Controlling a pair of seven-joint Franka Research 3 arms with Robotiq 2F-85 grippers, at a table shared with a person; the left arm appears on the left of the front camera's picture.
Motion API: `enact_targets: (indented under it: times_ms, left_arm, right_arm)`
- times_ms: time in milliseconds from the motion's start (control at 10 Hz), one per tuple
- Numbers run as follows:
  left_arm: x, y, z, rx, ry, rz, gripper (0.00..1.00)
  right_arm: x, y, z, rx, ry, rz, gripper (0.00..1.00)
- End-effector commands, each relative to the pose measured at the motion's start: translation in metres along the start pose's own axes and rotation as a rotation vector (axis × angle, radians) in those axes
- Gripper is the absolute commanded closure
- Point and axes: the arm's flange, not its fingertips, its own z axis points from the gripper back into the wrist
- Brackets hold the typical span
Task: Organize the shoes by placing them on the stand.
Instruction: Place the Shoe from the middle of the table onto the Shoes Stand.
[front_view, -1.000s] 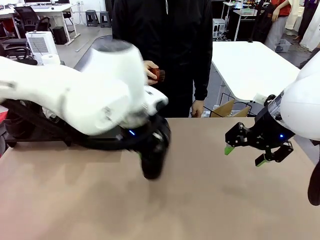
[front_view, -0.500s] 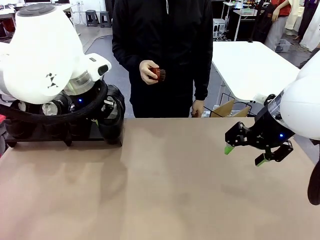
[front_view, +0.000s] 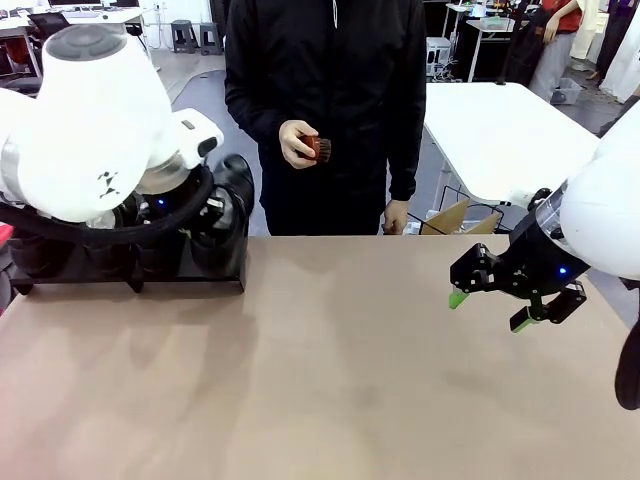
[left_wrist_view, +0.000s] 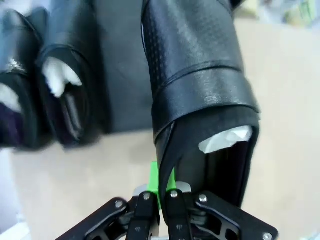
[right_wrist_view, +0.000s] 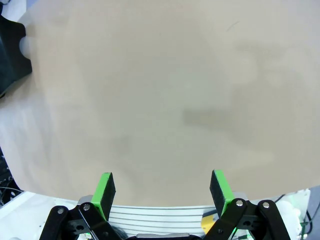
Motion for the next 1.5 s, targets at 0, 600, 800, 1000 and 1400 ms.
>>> enact_targets:
  times_ms: [0, 600, 800, 1000, 1400]
  left_arm:
    - [0.013, 0.004, -0.025, 0.033, -0.134, 0.017, 1.00]
    - [0.022, 0.006, -0.074, 0.020, -0.171, 0.114, 1.00]
    - [0.023, 0.008, -0.080, 0.036, -0.163, 0.118, 1.00]
    - [0.023, 0.009, -0.089, 0.059, -0.179, 0.107, 1.00]
    - [0.028, 0.015, -0.098, 0.094, -0.166, 0.111, 1.00]
  right_arm:
    - [0.003, 0.004, -0.001, 0.026, 0.001, -0.009, 0.00]
    - [0.003, 0.004, -0.001, 0.026, 0.001, -0.009, 0.00]
    - [0.003, 0.004, -0.001, 0.026, 0.001, -0.009, 0.00]
    - [0.003, 0.004, -0.001, 0.026, 0.001, -0.009, 0.00]
    - [0.003, 0.004, -0.001, 0.026, 0.001, -0.009, 0.00]
